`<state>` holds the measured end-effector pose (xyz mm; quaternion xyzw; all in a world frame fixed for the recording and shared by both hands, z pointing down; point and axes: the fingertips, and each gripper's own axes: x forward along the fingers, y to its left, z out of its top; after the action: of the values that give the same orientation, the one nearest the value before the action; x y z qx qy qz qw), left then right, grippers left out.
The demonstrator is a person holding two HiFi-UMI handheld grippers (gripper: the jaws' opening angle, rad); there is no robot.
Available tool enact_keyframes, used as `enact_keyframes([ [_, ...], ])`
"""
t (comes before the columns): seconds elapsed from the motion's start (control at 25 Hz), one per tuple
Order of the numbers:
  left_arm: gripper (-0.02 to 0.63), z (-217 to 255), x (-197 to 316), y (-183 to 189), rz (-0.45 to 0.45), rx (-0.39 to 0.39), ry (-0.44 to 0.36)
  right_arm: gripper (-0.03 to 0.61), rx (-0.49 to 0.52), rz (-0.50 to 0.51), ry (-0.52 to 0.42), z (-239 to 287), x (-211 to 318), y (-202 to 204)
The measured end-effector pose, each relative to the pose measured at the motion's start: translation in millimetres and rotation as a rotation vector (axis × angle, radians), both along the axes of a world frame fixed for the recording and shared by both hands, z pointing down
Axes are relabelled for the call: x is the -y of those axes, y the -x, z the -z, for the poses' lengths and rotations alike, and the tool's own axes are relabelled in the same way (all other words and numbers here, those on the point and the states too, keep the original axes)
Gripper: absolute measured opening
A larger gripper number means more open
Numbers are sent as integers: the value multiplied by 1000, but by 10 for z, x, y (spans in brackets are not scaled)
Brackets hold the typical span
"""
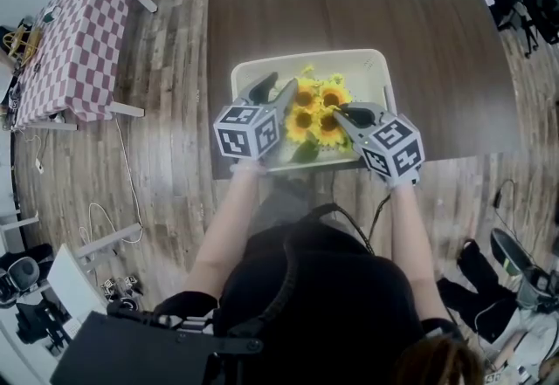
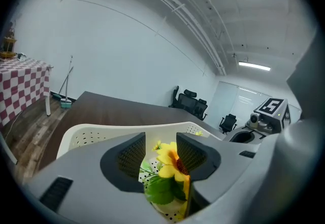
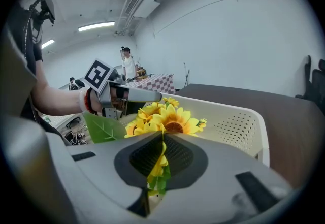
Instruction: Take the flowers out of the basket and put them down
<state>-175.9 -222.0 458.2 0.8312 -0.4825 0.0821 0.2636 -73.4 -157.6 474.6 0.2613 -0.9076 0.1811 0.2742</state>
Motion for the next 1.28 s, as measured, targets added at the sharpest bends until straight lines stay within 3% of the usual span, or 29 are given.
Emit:
enact_keyframes([
  [0.28,196,-130,-6,-125,-61,-20,70,11,21,-32,21,1,2,-101],
  [0.48,190,-196,-58,-210,-111,-103,152,11,51,-50,47,4,-2,-128],
  [0.56,172,-242,-85,-241,-130,-110,179,11,50,-52,49,4,-4,-131],
  [0.64,110,-258,-96,-251,-135,-126,195,11,50,-54,52,9,-4,-132],
  [0.84,36,-207,-112,-305,-162,-171,193,11,78,-70,74,15,-6,-147],
  [1.0,15,-196,-132,-341,-185,-183,186,9,92,-73,71,7,-24,-139],
  [1.28,11,-154,-177,-392,-262,-83,131,8,76,-65,38,31,-36,-103],
])
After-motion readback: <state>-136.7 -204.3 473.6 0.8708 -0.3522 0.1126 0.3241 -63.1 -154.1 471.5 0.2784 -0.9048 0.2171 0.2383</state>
